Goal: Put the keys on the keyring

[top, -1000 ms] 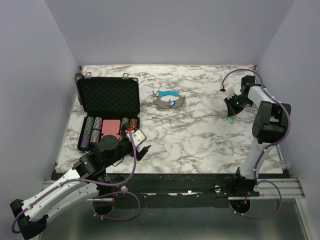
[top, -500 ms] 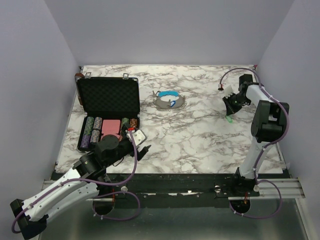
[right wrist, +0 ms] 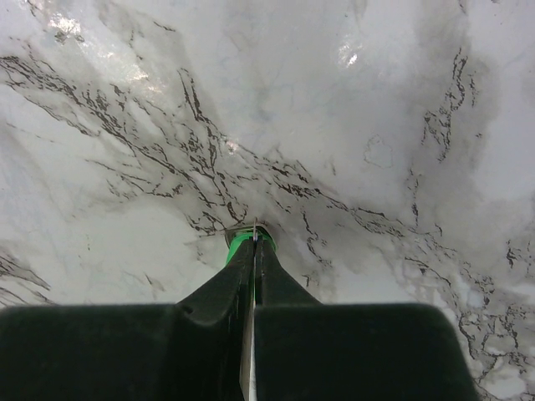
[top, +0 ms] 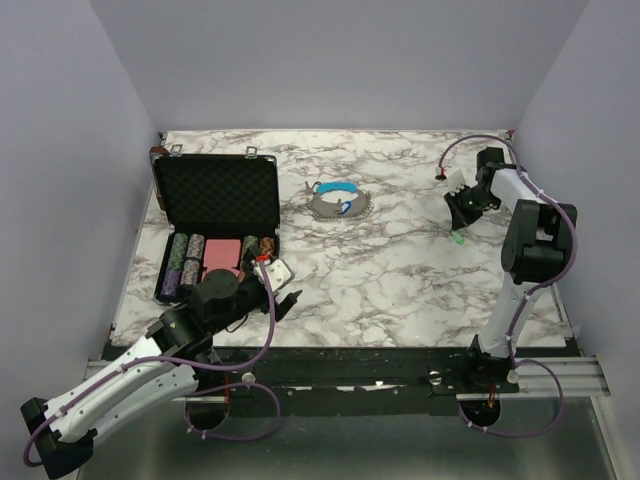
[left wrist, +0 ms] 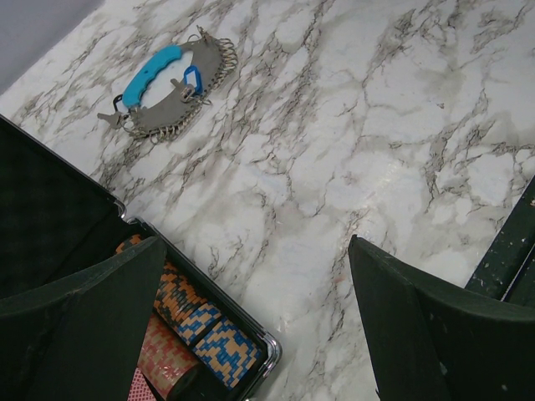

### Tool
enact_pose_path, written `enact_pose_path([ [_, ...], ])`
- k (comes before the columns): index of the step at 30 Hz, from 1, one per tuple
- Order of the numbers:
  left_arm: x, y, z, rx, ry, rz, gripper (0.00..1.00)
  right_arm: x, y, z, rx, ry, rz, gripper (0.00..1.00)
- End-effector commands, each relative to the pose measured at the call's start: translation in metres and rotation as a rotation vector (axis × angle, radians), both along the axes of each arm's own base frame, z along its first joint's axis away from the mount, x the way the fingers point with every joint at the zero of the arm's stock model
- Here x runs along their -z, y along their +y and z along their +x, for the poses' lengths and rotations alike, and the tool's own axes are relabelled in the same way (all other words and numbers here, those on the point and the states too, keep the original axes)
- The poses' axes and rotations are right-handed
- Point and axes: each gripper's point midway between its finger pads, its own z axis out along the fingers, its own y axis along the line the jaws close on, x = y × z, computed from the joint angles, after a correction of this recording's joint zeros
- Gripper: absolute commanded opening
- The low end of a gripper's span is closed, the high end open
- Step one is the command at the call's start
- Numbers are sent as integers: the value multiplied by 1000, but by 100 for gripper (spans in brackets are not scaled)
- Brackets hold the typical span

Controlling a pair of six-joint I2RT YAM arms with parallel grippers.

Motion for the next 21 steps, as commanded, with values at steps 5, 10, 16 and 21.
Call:
enact_pose_path([
  [5, -1, 0, 0, 6, -5, 3, 99, 5, 3, 4, 1, 25, -11, 9],
  [10, -1, 0, 0, 8, -5, 5, 99, 4, 4, 5, 1, 26, -11, 10],
  [16, 0, 0, 0, 6, -3, 5, 99, 2, 6, 7, -1, 19, -10, 13],
  [21, -1, 0, 0, 6, -4, 4, 99, 2, 7, 9, 0, 18, -7, 14],
])
